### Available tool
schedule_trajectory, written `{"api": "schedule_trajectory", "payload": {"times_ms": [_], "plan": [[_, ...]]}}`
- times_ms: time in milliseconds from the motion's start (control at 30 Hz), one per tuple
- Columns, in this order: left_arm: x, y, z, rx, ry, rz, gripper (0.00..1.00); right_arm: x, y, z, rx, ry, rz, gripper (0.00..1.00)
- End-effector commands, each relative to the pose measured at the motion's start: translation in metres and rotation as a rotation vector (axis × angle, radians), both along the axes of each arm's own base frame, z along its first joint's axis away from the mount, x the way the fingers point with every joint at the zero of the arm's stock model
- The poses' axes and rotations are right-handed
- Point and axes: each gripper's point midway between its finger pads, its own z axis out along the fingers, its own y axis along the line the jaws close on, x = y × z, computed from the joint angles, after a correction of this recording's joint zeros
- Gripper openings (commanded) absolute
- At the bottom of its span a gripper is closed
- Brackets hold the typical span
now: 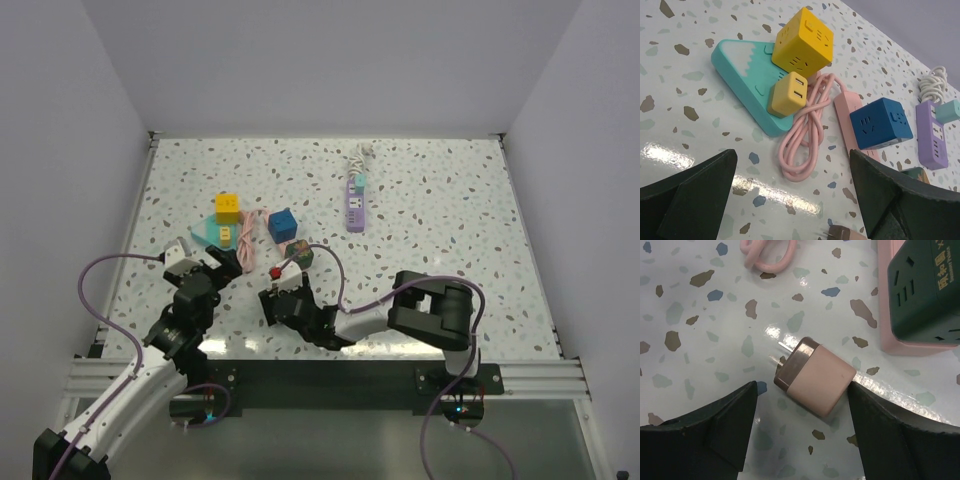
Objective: Insert the plug
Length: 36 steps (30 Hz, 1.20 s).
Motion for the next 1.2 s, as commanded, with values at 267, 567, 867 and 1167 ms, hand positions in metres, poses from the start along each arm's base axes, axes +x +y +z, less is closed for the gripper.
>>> {"api": "schedule_trajectory", "payload": {"times_ms": [267,567,867,1167], "plan": [[0.006,-0.010,0.015,-0.032,-0.062,-0.044,1.00,0.010,-0.006,-0.011,0.002,0.020,-0.026,0.28],[0.011,-0.082,0.038,-0.024,-0.120,-0.448,0.99,0.006,-0.051,0.053,0.029,-0.161,0.053,0.00],[-0.021,-0.157,0.050,-0.110,-0.151,-0.915,0.98,-0.016,-0.086,0.093,0.022,-0.321,0.236,0.00],[-0.050,-0.196,0.056,-0.214,-0.166,-1.188,0.95,-0.031,-0.095,0.129,0.099,-0.396,0.299,0.00]]}}
